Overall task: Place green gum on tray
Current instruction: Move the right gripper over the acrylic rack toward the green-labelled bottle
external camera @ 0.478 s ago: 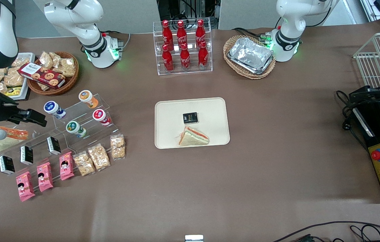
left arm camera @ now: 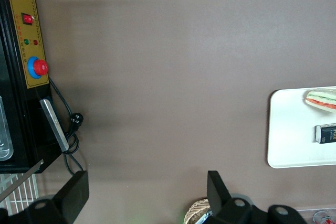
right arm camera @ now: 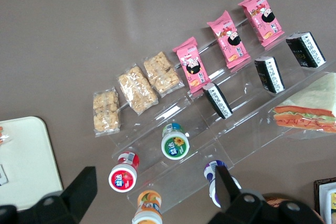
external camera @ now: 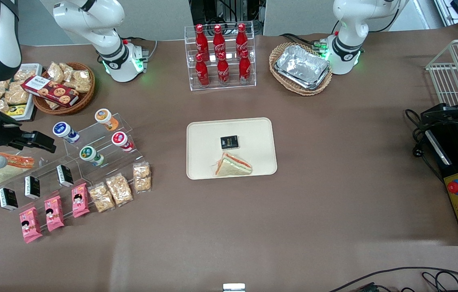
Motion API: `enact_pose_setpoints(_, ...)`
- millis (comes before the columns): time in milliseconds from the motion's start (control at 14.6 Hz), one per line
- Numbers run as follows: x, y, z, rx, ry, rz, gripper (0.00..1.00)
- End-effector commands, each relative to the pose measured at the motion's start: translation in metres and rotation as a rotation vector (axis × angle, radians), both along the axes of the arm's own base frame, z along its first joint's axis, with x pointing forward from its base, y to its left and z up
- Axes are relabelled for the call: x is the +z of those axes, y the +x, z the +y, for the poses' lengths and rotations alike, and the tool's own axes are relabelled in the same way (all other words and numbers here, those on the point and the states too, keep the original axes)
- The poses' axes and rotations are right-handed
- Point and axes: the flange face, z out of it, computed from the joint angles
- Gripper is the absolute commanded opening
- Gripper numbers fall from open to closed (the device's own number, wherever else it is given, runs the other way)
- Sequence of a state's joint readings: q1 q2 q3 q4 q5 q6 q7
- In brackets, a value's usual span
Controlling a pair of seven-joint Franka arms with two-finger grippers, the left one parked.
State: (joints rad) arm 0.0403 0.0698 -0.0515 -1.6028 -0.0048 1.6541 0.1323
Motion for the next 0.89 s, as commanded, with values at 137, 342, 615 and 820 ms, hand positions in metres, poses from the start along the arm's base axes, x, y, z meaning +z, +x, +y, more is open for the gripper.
enact_pose_setpoints(137, 0.008, -0.01, 0.003, 0.144, 0.009, 0.001, 1.0)
enact_pose_setpoints(342, 0.007, -0.031, -0.002, 0.18, 0.025, 0.013, 1.0)
enact_pose_setpoints(615, -0.007, -0.086, -0.006, 0.237, 0.035, 0.012, 1.0)
enact_pose_setpoints(820, -0.012, -0.094, -0.022, 0.305, 0.036, -0.006, 1.0)
